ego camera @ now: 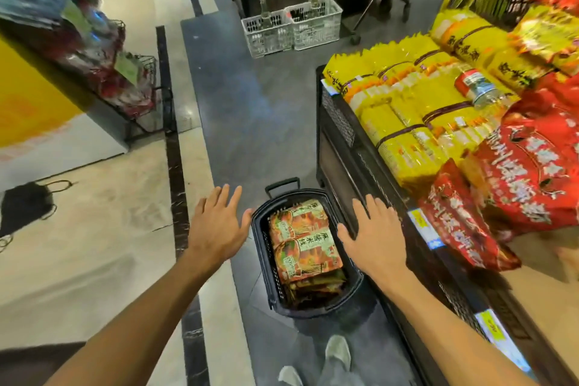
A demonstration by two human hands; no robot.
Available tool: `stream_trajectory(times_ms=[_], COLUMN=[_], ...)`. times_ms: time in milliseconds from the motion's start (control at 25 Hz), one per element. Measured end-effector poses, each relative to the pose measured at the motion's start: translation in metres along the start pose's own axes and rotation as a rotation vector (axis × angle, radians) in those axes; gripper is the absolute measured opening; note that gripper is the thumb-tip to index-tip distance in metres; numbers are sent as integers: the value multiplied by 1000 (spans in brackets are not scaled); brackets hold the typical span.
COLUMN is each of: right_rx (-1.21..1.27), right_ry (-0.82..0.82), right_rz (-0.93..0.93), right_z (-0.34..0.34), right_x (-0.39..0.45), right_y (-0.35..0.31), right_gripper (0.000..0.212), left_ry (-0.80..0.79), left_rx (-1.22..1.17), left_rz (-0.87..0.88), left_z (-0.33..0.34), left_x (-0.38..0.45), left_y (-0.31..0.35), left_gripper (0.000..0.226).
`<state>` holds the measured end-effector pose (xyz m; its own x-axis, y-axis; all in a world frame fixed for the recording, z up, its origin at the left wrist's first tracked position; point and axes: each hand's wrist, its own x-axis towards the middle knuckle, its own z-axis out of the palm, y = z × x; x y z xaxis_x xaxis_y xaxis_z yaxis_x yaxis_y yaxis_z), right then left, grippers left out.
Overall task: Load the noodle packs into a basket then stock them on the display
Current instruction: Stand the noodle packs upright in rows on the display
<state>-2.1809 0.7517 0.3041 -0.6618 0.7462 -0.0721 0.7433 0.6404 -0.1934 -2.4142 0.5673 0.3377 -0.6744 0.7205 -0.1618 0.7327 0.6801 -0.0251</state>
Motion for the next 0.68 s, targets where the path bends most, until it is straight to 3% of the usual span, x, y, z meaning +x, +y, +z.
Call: stream_trajectory(times_ms=[240, 360, 520, 680], right_rx=[14, 29, 22, -6], right_ry=[-151, -212, -228, -292], right_rz=[64, 137, 254, 387], right_z=[67, 105, 173, 240], right_x=[18, 25, 25, 18], right_y=[3, 1, -9, -25], right_gripper=[76, 89, 76, 77], left_ry=[-91, -143, -226, -281], left_rx=[82, 113, 169, 244], left_rz=[63, 150, 273, 382], left_z=[47, 87, 154, 225], left_x=[52, 87, 135, 168], left_y=[10, 10, 1, -14], left_gripper=[77, 78, 72, 68])
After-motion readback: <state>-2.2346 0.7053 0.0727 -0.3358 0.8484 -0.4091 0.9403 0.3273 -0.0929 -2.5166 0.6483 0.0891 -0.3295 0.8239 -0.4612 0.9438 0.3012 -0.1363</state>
